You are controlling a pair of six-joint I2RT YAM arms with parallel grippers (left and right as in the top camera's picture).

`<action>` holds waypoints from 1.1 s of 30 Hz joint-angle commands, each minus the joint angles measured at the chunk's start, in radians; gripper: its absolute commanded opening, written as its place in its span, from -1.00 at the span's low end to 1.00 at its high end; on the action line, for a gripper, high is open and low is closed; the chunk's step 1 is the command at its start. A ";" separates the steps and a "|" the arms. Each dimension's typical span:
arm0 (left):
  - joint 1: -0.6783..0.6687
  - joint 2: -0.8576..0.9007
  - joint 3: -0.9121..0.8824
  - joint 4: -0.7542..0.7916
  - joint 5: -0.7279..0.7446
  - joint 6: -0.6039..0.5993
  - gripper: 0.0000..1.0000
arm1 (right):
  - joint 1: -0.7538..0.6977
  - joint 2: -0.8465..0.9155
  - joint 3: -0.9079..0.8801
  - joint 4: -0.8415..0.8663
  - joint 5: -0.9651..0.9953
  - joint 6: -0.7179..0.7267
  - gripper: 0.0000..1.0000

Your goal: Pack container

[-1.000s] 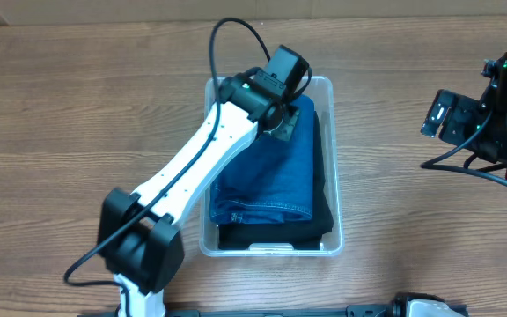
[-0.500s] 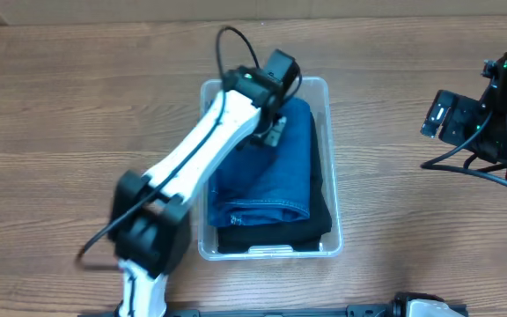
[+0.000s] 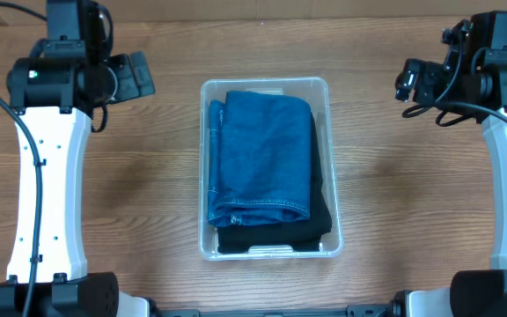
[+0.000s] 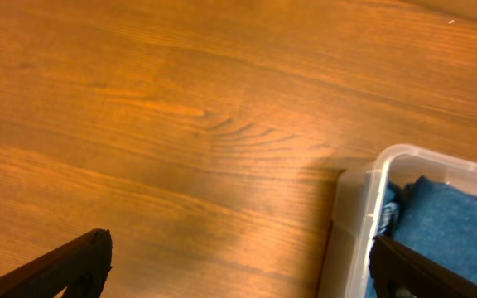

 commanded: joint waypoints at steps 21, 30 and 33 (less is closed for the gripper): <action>0.069 -1.283 -1.076 0.081 0.235 0.151 1.00 | -0.003 -1.096 -0.660 -0.012 0.007 0.002 1.00; 0.069 -1.280 -1.084 0.066 0.236 0.143 1.00 | -0.003 -1.096 -0.660 -0.095 0.007 0.002 1.00; 0.069 -1.280 -1.084 0.066 0.236 0.143 1.00 | -0.003 -1.096 -0.660 -0.094 0.006 0.002 1.00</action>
